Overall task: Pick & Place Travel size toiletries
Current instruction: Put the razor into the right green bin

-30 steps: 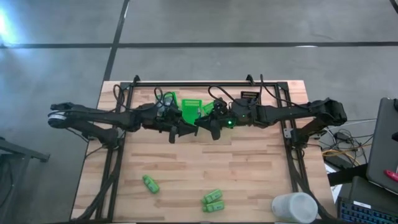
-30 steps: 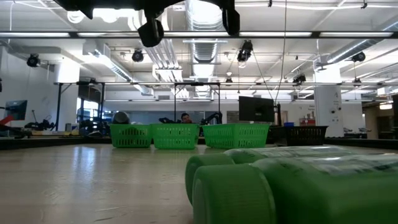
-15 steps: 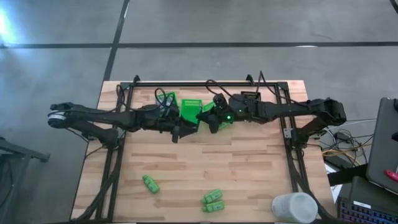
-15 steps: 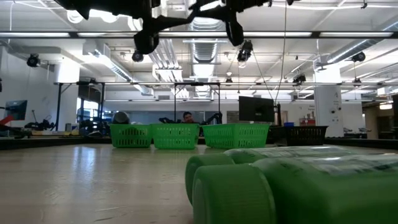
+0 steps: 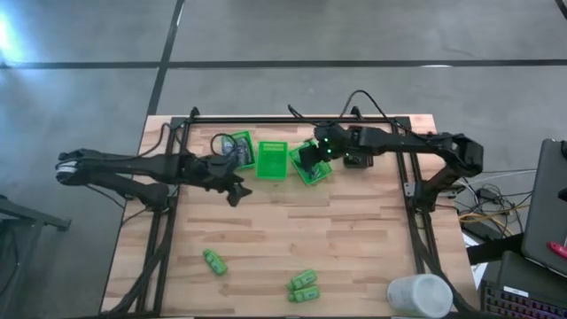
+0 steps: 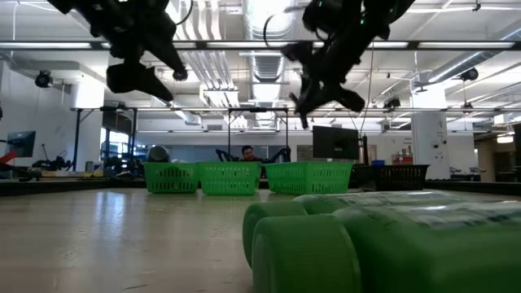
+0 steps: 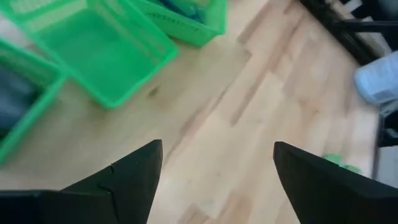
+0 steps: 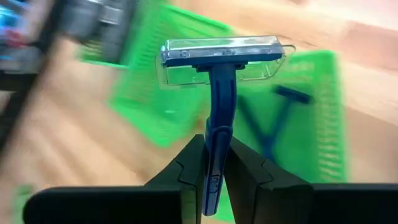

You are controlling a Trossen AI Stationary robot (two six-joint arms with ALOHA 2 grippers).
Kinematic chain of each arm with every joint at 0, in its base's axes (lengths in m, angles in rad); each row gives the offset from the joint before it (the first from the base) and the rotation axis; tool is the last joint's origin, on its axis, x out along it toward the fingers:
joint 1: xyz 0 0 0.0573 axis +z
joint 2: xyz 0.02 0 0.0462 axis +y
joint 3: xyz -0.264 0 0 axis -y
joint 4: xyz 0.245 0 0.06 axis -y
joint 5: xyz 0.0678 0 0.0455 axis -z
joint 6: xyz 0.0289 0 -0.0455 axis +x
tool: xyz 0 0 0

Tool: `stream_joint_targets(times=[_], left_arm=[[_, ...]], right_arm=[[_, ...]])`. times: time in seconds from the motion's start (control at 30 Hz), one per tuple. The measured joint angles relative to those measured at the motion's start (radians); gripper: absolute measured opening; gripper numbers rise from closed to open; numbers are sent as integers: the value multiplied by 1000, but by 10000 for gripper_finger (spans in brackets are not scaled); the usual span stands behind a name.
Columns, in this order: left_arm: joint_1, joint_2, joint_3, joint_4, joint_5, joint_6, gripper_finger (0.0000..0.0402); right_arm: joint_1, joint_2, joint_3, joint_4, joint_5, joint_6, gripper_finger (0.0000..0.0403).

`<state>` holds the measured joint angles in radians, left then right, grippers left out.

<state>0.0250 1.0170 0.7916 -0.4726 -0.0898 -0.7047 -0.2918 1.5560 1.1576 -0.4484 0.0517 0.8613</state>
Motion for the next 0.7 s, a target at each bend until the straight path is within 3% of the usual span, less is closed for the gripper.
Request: stream_joint_targets(times=[0.3,0.7], left_arm=[[0,-104,-4,-93,-47,8,310],[0,-121,-8,-149,-61,22,310]], right_arm=[[-48,183,23,-94,-75,-70,43],[-61,357,278,-267,-71,-177,43]])
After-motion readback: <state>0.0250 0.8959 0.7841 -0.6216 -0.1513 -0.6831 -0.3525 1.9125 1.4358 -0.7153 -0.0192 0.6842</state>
